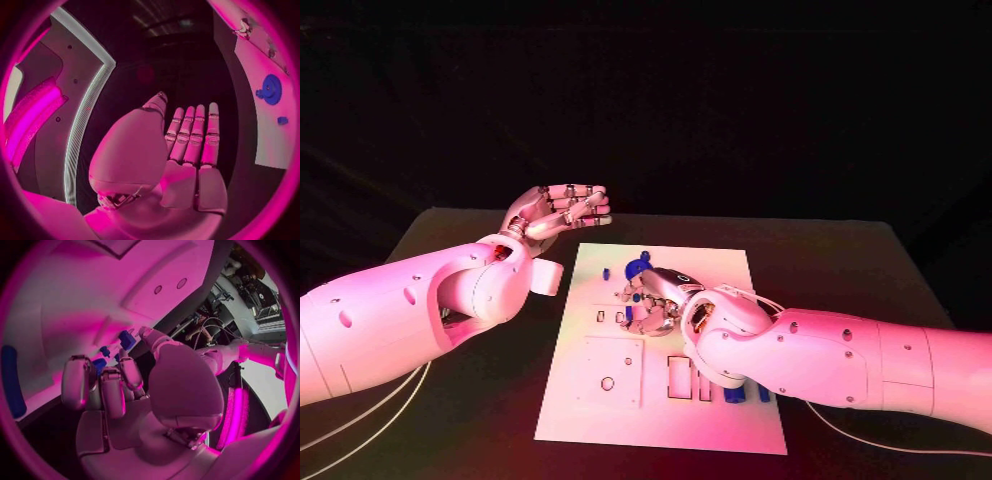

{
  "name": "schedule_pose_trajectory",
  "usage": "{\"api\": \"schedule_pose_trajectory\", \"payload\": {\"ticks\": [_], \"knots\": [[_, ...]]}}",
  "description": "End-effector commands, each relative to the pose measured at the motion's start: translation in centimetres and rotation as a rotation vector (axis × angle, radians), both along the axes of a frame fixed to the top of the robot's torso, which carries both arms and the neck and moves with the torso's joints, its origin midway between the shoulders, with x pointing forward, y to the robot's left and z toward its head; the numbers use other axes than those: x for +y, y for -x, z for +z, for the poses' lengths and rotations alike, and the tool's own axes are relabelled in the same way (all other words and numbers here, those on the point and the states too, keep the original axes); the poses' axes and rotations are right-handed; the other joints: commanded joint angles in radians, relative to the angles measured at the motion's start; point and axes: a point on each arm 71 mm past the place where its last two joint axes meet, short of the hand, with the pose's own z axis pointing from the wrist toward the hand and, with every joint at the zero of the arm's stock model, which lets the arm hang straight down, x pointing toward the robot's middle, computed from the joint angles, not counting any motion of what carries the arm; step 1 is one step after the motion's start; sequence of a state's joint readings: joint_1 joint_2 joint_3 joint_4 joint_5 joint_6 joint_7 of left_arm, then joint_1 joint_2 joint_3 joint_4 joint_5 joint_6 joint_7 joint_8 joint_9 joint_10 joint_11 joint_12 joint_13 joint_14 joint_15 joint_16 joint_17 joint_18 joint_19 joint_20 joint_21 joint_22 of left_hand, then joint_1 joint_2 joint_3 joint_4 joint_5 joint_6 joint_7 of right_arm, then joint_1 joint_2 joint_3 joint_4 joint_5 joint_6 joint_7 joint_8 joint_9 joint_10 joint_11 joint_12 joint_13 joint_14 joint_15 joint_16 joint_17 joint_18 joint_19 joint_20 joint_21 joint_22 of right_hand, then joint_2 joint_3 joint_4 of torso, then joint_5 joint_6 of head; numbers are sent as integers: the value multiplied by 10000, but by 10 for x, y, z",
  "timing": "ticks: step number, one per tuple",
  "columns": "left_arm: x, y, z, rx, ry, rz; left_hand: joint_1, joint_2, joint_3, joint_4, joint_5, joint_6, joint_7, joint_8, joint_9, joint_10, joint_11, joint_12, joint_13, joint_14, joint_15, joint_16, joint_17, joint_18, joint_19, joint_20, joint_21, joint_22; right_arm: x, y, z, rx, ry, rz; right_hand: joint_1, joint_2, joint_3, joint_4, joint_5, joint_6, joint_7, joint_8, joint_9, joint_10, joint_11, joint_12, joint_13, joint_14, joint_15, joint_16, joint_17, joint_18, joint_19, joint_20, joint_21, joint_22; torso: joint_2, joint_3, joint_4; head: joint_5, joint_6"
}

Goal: Assemble the parts on the task board

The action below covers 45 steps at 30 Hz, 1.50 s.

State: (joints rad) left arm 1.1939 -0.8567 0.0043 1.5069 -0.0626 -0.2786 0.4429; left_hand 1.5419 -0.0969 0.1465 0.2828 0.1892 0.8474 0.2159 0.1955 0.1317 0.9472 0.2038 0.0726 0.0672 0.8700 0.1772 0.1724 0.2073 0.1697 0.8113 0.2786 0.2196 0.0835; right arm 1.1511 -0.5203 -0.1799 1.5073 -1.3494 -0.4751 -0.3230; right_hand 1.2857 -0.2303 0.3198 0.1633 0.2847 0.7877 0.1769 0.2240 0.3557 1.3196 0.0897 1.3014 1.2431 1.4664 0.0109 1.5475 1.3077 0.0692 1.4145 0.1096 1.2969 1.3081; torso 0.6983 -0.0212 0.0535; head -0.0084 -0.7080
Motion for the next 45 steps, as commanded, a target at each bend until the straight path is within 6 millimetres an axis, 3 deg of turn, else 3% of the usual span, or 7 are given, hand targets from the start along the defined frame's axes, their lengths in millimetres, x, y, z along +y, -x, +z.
{"api": "schedule_pose_trajectory", "payload": {"ticks": [1, 7, 14, 20, 23, 35, 45], "knots": [[-1, 0, 0, -51, -50, -138, 59, -29, 54, 1, -59, 33, 333, -42, -17, 45, 22, -53, -4, -70, -6, -76, 26, 109, -27, 61, 17, -22, -1, 1, 5, -440, -632, 79, 642, 280, -1159, 465, 60, -292, 89, -152, -166, -104, 74, -63, -142, 828, 98, -66, 1681, 23, -18, 122, -87, 279, -8, 4, 2, 12, -40], [1, -2, -4, 241, -744, -230, -115, -57, 10, 32, -66, -8, 290, -70, -36, 380, -88, 108, 73, 695, -208, 429, 347, 152, 472, -73, 362, 105, -8, 1, 15, -382, -1973, 740, 1637, 575, -2179, 1271, 81, -506, 174, -240, -374, -330, 154, -198, -430, 741, 160, -186, 1343, 131, -261, 188, -574, -47, -39, 11, -17, 1, 63], [4, -3, -11, 701, -2053, -617, -1216, 22, -455, 25, -72, 53, 17, 398, 148, 1339, -581, 1585, 720, 2554, -972, 4691, 2889, 105, 2326, -946, 2363, 1127, -27, -5, 36, -170, -3772, 1093, 1746, 768, -2068, 1250, 40, -335, 139, -46, -358, -690, 130, -431, -769, 610, 142, -379, 885, 275, -631, 182, -1236, -531, -73, 38, -46, 28, 123], [5, -1, -20, 1248, -3805, -1136, -1535, 120, -876, 17, -43, -596, -167, 2206, 828, 187, -882, 5421, 3133, 2756, -1290, 9622, 6112, 21, 2146, -1288, 5515, 3164, -60, -14, 58, -378, -4463, 530, 1712, 821, -2024, 1255, 35, -229, 102, 92, -338, -858, 98, -554, -951, 563, 112, -465, 717, 316, -743, 161, -1465, -686, -119, 62, -76, 103, 110], [4, 2, -27, 1693, -5159, -1682, -2062, 290, -1146, 128, -62, -609, -503, 3382, 1405, 30, -1145, 7897, 4651, 5071, -1584, 12191, 9641, 72, 2387, -1566, 7334, 4270, -87, -24, 66, -324, -4748, -245, 1679, 845, -2009, 1259, 32, -178, 86, 147, -328, -868, 85, -557, -968, 562, 101, -475, 709, 319, -749, 151, -1493, -701, -143, 53, -77, 123, 64], [-11, 11, -48, 3251, -9763, -3265, -2834, 895, -1776, 123, -32, -200, -1118, 5291, 2665, 1742, -1706, 10972, 7619, 6521, -2038, 13467, 12231, -467, 4096, -1998, 10596, 8555, -165, -49, 81, -459, -5092, -2454, 1619, 886, -1988, 1266, 29, -129, 67, 214, -319, -856, 67, -543, -974, 559, 84, -491, 687, 311, -723, 136, -1477, -681, -226, 100, -89, 208, -100], [-30, 3, -50, 3807, -11262, -3704, -2698, 1048, -1932, 110, -22, -688, -993, 5044, 2719, 918, -1622, 10256, 6527, 6615, -2001, 13544, 12482, -582, 4491, -2012, 11011, 9211, -183, -58, 82, -391, -5180, -3132, 1600, 891, -1987, 1267, 27, -134, 66, 220, -321, -881, 64, -568, -1011, 537, 81, -526, 600, 330, -767, 132, -1565, -748, -208, 84, -71, 212, -111]]}}
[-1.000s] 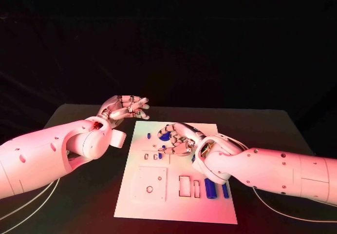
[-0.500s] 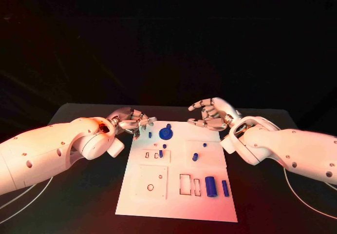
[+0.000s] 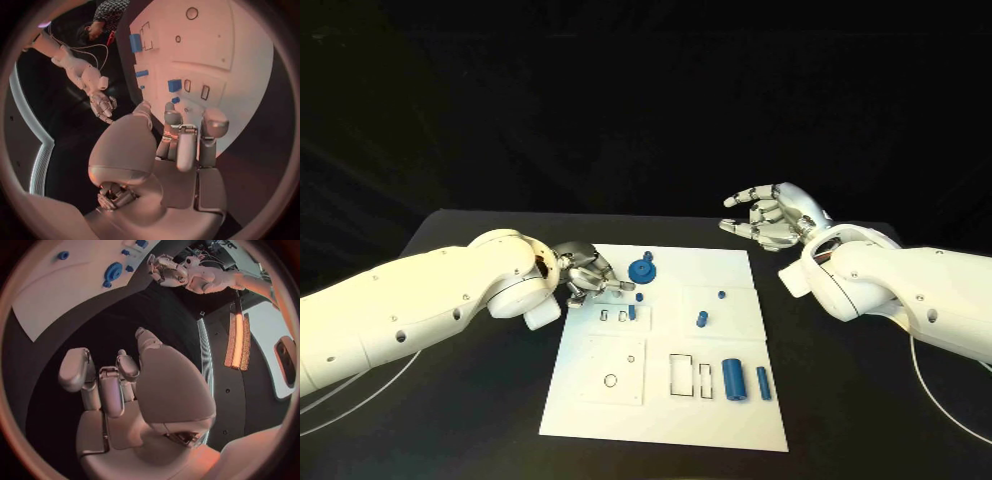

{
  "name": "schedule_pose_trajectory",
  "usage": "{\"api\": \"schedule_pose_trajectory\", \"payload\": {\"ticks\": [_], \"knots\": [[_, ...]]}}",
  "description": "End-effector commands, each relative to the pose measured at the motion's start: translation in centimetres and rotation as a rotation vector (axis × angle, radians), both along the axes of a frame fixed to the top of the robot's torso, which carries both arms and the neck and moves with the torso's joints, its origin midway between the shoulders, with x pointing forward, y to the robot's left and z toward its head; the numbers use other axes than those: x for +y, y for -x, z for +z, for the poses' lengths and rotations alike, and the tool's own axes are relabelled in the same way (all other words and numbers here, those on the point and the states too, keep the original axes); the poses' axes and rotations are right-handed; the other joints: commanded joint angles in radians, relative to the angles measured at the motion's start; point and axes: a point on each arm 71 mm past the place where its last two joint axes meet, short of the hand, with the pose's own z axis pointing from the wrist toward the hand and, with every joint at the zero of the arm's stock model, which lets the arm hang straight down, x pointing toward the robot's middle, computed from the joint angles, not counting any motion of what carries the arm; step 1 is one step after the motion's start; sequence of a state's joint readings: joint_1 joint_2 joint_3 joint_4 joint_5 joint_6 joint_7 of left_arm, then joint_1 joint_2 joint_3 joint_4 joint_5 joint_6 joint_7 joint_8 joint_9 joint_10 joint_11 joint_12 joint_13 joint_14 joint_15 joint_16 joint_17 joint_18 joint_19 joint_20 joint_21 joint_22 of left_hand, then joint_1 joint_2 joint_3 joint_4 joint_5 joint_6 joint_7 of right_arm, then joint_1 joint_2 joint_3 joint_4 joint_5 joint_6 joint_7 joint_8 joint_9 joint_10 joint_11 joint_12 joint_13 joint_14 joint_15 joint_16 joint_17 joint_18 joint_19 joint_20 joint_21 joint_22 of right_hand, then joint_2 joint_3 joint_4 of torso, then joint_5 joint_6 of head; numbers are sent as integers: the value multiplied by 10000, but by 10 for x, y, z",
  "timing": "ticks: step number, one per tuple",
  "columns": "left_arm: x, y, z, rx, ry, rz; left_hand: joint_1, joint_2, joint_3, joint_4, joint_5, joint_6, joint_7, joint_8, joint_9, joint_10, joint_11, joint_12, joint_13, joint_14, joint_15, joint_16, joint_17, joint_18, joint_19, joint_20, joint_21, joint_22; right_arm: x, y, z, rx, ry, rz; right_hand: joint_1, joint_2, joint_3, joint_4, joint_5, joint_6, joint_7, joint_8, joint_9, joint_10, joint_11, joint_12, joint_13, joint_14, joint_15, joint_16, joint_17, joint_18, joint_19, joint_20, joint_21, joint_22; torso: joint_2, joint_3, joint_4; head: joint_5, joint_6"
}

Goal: Assemble the parts on the task board

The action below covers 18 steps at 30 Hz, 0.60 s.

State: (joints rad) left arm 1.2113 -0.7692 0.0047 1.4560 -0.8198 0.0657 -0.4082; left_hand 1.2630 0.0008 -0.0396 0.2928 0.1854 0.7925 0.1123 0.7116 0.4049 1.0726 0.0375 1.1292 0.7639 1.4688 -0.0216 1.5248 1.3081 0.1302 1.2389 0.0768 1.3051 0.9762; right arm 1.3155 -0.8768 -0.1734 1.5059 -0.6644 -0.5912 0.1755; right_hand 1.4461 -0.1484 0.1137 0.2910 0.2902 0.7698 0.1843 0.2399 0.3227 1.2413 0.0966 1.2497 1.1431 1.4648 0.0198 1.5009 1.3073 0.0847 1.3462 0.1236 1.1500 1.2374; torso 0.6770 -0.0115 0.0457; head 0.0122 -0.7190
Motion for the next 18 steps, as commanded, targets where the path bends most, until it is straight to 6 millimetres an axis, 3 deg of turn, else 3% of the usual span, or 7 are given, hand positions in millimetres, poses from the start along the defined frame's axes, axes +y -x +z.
{"api": "schedule_pose_trajectory", "payload": {"ticks": [1, 3, 11, 14, 15, 18], "knots": [[-1, -1, -4, 487, -1427, -321, 116, 92, -81, 11, 20, -161, 56, -141, -11, -497, 53, -471, -671, 623, -8, 7, 1460, -153, 153, 12, 88, 116, -4, -2, 0, 109, -303, -159, -4, 73, 73, -10, -28, 45, -9, 61, 9, -99, -5, -51, -11, 553, -8, -60, 604, 176, -84, -7, -96, -41, 6, -12, 8, 8, -10], [-3, -3, -4, 553, -1553, -380, 237, 169, -118, 12, 21, -275, 104, -252, -4, -969, 93, -992, -1313, 496, 10, -188, 1109, -187, 457, 9, 172, 270, -5, -3, 0, 125, -299, -222, -6, 74, 74, -10, -28, 42, -9, 61, 8, -112, -5, -64, -28, 544, -9, -74, 568, 182, -98, -8, -123, -61, 6, -16, 9, 9, -13], [-15, -5, -3, 831, -1822, -757, 545, 408, -39, 7, 35, -336, 131, -458, -14, -887, 98, -1106, -1382, 644, -3, -74, 1489, -408, 1370, -38, 660, 1335, -9, -5, 0, 204, -274, -350, -10, 77, 75, -11, -28, 37, -9, 62, 7, -110, -6, -63, -28, 540, -10, -81, 553, 186, -107, -9, -142, -76, 13, -24, -7, 2, -41], [-17, -5, -3, 910, -1792, -847, 571, 449, -10, 10, 38, -292, 126, -504, -14, -232, 92, -479, -445, 767, -7, 90, 1832, -533, 1701, -44, 958, 1965, -9, -6, 0, 225, -268, -365, -10, 77, 75, -11, -28, 37, -9, 62, 7, -110, -6, -63, -28, 540, -10, -81, 553, 186, -107, -9, -142, -76, 12, -16, -2, -8, -50], [-18, -5, -3, 923, -1783, -864, 571, 449, -10, 10, 38, -292, 126, -504, -14, -232, 92, -479, -445, 767, -7, 90, 1832, -533, 1701, -44, 958, 1965, -9, -6, 0, 230, -266, -369, -10, 77, 75, -11, -28, 37, -9, 62, 7, -110, -6, -63, -28, 540, -10, -81, 553, 186, -107, -9, -142, -76, 13, -14, -2, -14, -51], [-21, -4, -3, 1004, -1781, -977, 526, 444, -28, 13, 37, -40, 45, -377, 88, 767, 40, 709, 1231, 954, -32, 365, 2418, -630, 1927, -53, 1226, 2505, -9, -6, 0, 254, -256, -388, -17, 83, 80, -13, -27, 27, -10, 63, 4, -104, -7, -58, -24, 527, -12, -102, 505, 187, -109, -12, -152, -82, 12, -15, 4, -4, -63]]}}
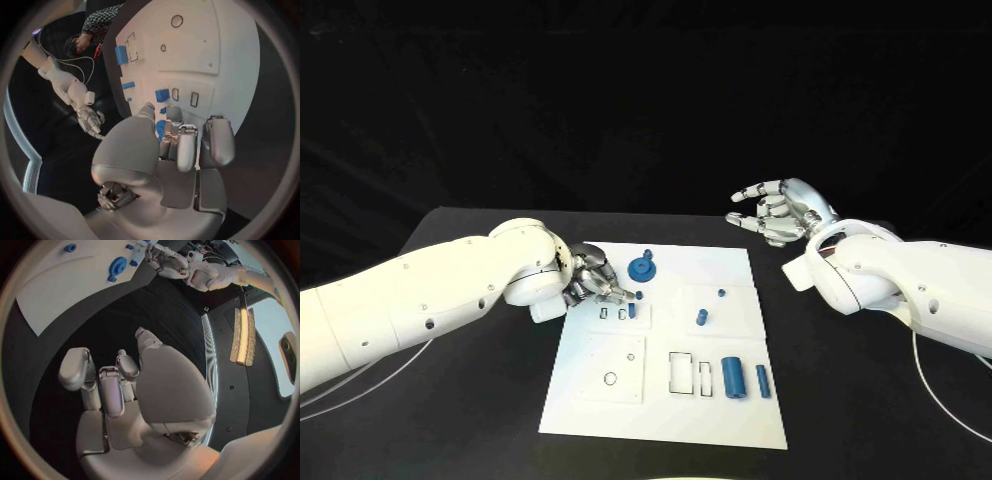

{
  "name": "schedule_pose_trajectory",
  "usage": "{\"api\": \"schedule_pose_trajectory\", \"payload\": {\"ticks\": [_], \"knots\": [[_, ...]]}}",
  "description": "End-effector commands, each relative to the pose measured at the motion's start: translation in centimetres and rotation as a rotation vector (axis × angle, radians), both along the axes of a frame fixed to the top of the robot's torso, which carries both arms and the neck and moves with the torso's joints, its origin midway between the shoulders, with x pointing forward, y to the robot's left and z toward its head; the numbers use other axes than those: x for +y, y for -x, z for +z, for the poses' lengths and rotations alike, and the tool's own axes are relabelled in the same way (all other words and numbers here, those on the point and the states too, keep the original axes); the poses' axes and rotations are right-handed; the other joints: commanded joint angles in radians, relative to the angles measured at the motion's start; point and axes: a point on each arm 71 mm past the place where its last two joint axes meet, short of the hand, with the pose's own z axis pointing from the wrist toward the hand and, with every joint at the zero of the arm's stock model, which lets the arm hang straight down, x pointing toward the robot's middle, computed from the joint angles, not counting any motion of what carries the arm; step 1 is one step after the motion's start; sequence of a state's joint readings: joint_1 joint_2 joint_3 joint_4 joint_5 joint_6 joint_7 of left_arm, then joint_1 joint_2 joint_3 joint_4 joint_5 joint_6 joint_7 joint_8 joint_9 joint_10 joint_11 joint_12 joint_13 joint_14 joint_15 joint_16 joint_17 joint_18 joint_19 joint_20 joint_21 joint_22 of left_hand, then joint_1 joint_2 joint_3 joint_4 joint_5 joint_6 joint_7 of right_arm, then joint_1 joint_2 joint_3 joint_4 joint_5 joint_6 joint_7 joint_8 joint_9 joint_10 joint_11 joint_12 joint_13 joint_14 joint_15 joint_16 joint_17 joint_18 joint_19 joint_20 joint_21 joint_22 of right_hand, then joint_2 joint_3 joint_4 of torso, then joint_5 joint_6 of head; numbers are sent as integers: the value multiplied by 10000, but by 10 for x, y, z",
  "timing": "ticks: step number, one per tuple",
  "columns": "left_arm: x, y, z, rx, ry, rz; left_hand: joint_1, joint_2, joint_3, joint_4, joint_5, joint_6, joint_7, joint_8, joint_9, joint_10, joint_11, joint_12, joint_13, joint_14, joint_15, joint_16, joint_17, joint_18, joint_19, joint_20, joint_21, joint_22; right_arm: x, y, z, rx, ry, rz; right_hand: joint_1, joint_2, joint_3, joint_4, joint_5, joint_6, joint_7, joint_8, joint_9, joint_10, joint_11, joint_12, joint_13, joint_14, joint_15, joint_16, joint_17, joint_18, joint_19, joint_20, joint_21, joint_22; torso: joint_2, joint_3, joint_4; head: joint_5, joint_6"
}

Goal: Assemble the parts on the task board

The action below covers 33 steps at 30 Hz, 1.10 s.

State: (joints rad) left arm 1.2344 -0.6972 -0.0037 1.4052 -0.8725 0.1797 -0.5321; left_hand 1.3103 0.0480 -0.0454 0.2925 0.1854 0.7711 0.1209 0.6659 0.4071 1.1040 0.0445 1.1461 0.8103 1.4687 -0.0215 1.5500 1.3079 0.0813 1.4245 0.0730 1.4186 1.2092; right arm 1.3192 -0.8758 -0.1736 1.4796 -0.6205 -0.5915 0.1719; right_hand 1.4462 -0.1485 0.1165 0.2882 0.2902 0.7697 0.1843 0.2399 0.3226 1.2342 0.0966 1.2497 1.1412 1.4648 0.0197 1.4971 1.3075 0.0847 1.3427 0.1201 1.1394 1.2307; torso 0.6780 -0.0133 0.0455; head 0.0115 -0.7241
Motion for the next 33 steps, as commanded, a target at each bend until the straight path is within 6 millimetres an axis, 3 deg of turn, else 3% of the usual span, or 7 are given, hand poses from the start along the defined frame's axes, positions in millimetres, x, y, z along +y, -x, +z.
{"api": "schedule_pose_trajectory", "payload": {"ticks": [1, 8, 9, 16, 33], "knots": [[-4, 3, -1, 385, -251, -391, 32, -15, 27, 26, 40, 221, -78, 140, 112, 613, -51, 764, 1076, 981, -57, 152, 2504, -147, 80, -30, 114, 215, 0, -1, 0, 48, -33, 24, -18, 84, 53, 15, -27, 28, -9, 63, 5, -33, -8, -58, -5, 527, -12, -64, 503, 188, -74, 24, -46, -15, 1, 3, 6, 3, -12], [-8, 4, -2, 513, -416, -585, -235, 31, -91, 25, 2, 386, -184, 467, 415, 963, -148, 1318, 1845, 1021, -124, 208, 2629, -168, 103, -88, 197, 352, 0, -1, -1, 96, -17, 5, -20, 86, 55, 13, -27, 24, -10, 64, 4, -31, -9, -56, -4, 523, -13, -72, 488, 188, -75, 22, -51, -19, -3, -6, 2, -5, -41], [-8, 4, -2, 500, -455, -595, -389, 30, -201, 27, -8, 434, -235, 650, 603, 1041, -191, 1434, 2005, 1021, -158, 208, 2629, -173, 107, -111, 218, 385, 0, -1, -1, 102, -16, 4, -20, 86, 55, 13, -27, 24, -10, 64, 4, -31, -9, -56, -4, 523, -13, -72, 488, 188, -75, 22, -51, -19, -3, -6, 2, -5, -41], [-10, 2, -3, 320, -749, -616, -689, 102, -599, 27, -39, 287, -331, 1155, 1279, 1071, -274, 1564, 2191, 1021, -234, 208, 2629, -175, 93, -183, 243, 418, 1, -2, -1, 146, -7, 17, -20, 86, 55, 13, -27, 24, -10, 64, 4, -31, -9, -56, -4, 523, -13, -72, 488, 188, -75, 22, -51, -19, 5, -4, -4, -17, -53], [-16, 1, -5, 368, -855, -744, -811, 167, -789, 28, -76, 200, -352, 1285, 1515, 1056, -292, 1574, 2204, 1021, -251, 208, 2629, -178, 94, -199, 252, 438, 3, -3, -2, 224, 15, 67, -29, 91, 63, 7, -27, 10, -12, 71, 0, -17, -12, -46, 1, 520, -17, -81, 481, 189, -76, 17, -65, -26, -2, -2, 1, -61, -133]]}}
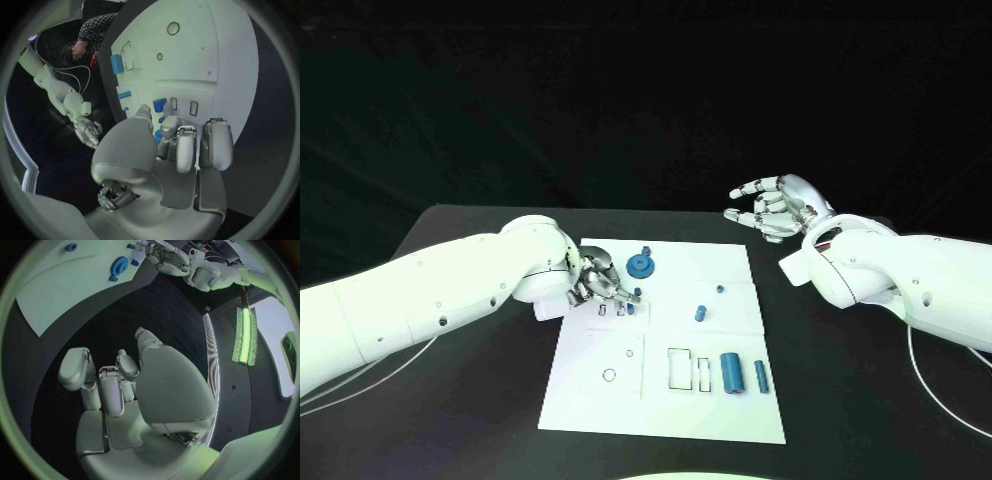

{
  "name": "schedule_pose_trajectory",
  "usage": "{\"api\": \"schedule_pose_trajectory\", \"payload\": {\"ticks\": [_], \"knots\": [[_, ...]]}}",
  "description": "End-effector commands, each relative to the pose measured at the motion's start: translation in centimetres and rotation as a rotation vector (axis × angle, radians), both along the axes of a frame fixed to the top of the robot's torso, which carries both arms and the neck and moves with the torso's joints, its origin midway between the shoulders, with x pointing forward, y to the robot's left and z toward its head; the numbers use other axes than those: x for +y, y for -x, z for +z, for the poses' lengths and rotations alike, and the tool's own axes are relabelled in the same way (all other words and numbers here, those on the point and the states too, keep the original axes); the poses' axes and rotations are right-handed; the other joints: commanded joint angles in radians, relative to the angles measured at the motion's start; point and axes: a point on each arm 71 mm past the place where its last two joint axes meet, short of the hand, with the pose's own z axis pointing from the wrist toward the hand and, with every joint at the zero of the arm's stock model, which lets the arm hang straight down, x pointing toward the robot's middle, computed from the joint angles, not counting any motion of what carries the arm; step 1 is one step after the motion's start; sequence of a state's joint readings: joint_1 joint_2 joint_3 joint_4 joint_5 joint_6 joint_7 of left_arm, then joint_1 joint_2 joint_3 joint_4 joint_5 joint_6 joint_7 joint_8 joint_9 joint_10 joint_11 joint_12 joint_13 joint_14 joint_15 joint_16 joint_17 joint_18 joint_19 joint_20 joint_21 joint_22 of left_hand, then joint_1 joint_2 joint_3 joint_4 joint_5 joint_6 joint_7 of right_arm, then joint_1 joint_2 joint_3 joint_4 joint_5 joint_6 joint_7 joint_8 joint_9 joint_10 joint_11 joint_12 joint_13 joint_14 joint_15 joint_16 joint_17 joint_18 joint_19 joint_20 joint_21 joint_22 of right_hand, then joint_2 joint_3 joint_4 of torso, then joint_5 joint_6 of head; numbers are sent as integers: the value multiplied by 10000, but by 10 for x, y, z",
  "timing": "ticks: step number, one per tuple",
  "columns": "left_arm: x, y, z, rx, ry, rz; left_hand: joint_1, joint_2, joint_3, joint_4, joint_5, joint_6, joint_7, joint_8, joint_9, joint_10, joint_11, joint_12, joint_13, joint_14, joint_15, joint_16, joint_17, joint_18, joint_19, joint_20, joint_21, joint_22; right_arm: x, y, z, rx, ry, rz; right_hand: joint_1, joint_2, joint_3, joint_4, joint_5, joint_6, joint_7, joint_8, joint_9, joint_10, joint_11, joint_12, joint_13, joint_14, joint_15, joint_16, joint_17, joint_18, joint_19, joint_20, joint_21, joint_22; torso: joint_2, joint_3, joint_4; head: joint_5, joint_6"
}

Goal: Assemble the parts on the task board

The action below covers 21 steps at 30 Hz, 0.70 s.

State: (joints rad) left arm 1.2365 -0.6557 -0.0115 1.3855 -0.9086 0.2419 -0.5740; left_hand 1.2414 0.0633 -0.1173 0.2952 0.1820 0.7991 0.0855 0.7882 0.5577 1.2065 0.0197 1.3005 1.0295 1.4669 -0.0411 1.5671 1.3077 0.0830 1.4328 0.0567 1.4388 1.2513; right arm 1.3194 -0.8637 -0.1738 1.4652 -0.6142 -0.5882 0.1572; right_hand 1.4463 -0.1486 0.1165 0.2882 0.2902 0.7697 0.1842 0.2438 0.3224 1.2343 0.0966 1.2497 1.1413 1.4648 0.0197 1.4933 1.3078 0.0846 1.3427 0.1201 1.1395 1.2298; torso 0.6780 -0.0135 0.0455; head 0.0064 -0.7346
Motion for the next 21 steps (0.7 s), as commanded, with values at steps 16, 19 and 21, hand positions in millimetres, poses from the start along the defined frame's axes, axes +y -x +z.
{"api": "schedule_pose_trajectory", "payload": {"ticks": [16, 19, 21], "knots": [[-6, -4, -3, 169, -142, -184, -131, 52, -98, -3, -41, -96, -5, 83, 56, 6, -51, 12, -21, 1039, -59, 37, 2631, -197, 11, -37, 52, 22, 2, 0, -1, 92, 30, 163, -29, 92, 64, 7, -26, 10, -12, 32, 2, -18, -13, -46, 0, 520, -16, -43, 478, 190, -77, 17, -66, -17, -3, 3, -3, -28, -88], [-6, -5, -4, 192, -152, -174, -124, 70, -100, -5, -38, -103, -7, 88, 70, -4, -53, 5, -34, 1039, -60, 37, 2631, -196, 10, -37, 51, 20, 2, -1, -1, 100, 34, 166, -34, 102, 73, 5, -25, 10, -15, 42, 2, -8, -16, -40, 2, 520, -19, -48, 475, 189, -73, 14, -69, -17, -9, 6, 1, -32, -98], [-6, -5, -4, 211, -153, -176, -117, 76, -102, -7, -37, -106, -9, 90, 77, -1, -54, 7, -29, 1039, -61, 37, 2631, -197, 12, -37, 53, 25, 2, -1, -1, 105, 36, 164, -34, 102, 73, 5, -25, 10, -15, 42, 2, -8, -16, -40, 2, 520, -19, -48, 475, 189, -73, 14, -69, -17, -11, 10, 2, -30, -104]]}}
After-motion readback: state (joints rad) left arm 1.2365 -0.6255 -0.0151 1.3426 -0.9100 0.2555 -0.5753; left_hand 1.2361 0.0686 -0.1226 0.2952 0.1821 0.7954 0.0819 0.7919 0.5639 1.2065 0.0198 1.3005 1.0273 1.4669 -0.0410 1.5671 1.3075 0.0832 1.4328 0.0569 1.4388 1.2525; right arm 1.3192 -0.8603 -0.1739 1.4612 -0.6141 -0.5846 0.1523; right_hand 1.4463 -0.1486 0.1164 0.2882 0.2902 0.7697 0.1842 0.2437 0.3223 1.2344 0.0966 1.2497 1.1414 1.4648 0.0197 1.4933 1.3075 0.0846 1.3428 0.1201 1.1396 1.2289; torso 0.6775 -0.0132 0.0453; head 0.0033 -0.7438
